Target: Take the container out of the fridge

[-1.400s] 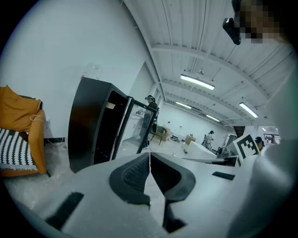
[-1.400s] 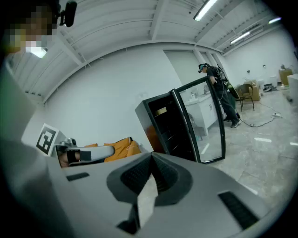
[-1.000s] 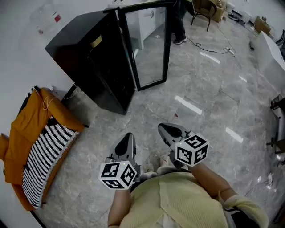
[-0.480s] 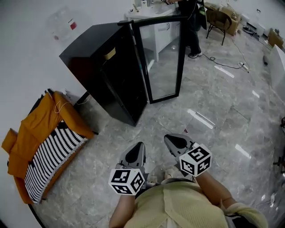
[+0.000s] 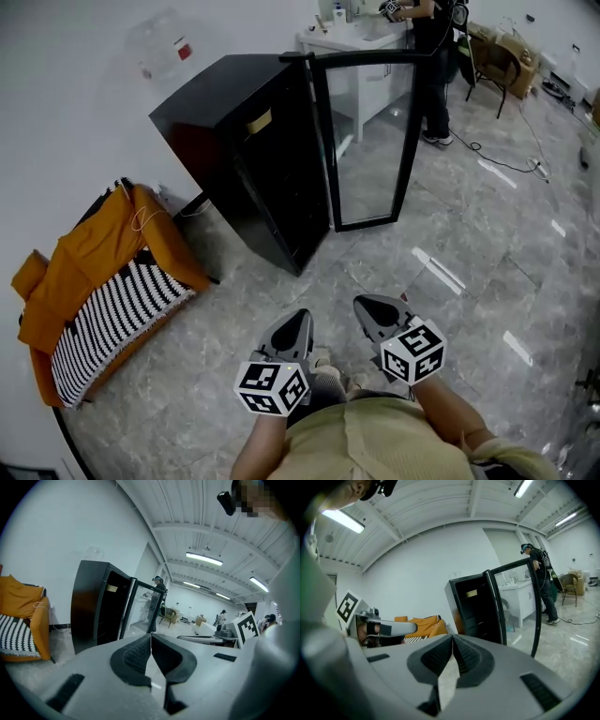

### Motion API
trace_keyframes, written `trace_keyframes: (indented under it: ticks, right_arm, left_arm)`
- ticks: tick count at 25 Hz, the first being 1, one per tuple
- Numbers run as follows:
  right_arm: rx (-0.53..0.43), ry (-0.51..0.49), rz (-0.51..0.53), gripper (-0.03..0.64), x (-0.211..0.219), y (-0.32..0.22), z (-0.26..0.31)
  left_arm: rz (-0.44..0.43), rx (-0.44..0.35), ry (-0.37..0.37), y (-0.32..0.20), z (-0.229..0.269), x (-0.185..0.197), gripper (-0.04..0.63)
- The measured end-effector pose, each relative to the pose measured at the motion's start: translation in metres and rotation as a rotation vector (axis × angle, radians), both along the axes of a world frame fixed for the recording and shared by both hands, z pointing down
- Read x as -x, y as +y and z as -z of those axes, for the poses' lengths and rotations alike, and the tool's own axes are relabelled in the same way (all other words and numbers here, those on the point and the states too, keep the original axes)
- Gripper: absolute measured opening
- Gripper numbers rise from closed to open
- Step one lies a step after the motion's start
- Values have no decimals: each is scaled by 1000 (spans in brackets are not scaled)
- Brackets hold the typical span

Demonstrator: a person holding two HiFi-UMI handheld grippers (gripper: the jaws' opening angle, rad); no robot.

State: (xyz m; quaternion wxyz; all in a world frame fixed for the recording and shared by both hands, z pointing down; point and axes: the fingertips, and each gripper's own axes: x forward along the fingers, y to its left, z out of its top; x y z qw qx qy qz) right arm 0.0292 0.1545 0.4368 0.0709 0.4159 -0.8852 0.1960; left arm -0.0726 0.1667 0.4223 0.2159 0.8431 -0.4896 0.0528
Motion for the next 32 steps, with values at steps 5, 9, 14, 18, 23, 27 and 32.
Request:
trace_keyframes:
  ticks: [5, 9, 14, 18, 23, 27, 32]
  right_arm:
    - [-14, 11, 5, 29, 7, -23, -2]
    - [0, 3, -6, 29, 7, -45, 1]
    - [25, 11, -22, 29, 14, -80, 3]
    - [31, 24, -36, 29, 23, -103, 0]
    - [39, -47, -74, 29, 35, -133, 9]
    - [44, -70, -105, 29, 45, -159, 14]
    - [62, -88, -170, 29, 47, -185, 9]
  left_arm:
    - [25, -8, -32, -26, -7, 11, 25]
    - [11, -7, -38, -50, -8, 11, 25]
    - [-19, -34, -52, -85, -2, 15, 25]
    - [-17, -31, -51, -108, -4, 24, 25]
    - [-24, -27, -52, -132, -5, 40, 25]
    - [-49, -47, -76, -152, 2, 54, 25]
    - [-45, -55, -97, -169, 0, 74, 25]
